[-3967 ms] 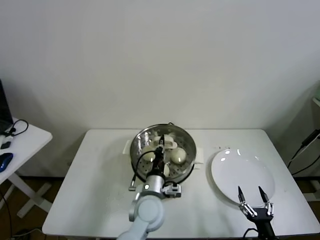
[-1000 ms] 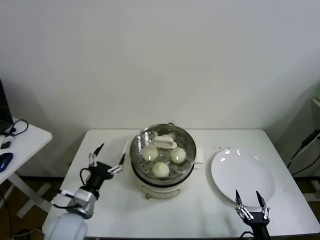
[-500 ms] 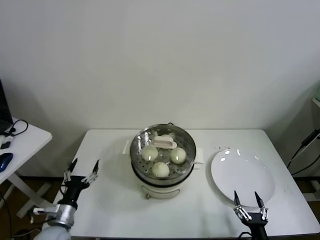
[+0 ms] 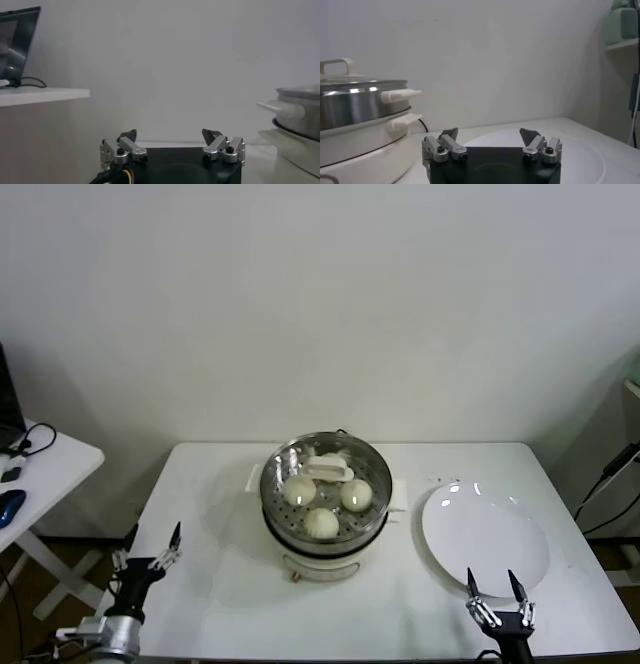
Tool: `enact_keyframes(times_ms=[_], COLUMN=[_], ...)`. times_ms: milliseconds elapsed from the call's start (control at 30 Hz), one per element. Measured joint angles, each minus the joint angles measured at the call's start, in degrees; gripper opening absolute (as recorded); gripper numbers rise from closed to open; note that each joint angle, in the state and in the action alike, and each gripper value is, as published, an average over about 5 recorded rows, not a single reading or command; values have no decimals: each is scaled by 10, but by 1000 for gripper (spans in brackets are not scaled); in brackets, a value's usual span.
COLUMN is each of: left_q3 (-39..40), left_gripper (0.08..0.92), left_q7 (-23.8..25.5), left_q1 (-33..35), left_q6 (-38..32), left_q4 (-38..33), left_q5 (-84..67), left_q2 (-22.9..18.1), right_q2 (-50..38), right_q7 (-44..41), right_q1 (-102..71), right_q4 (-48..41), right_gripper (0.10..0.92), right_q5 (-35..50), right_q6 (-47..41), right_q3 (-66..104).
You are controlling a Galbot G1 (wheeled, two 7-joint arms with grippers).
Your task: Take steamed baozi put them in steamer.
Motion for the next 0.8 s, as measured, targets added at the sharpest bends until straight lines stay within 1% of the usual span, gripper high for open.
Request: enact_keyframes(times_ms=[367,800], left_q3=[-5,-4], left_gripper=[823,823], left_q7=[0,0], left_q1=[5,5], left_q6=[-17,-16], left_q4=[10,15], left_q5=[-1,4], left_q2=[-2,0], right_q2=[-3,-2], right_q7=[0,0], right_q1=[1,0], right_q4=[1,1], right_gripper=[823,823], right_q5=[0,-1], right_q6=[-4,-3], right_q3=[-1,-1])
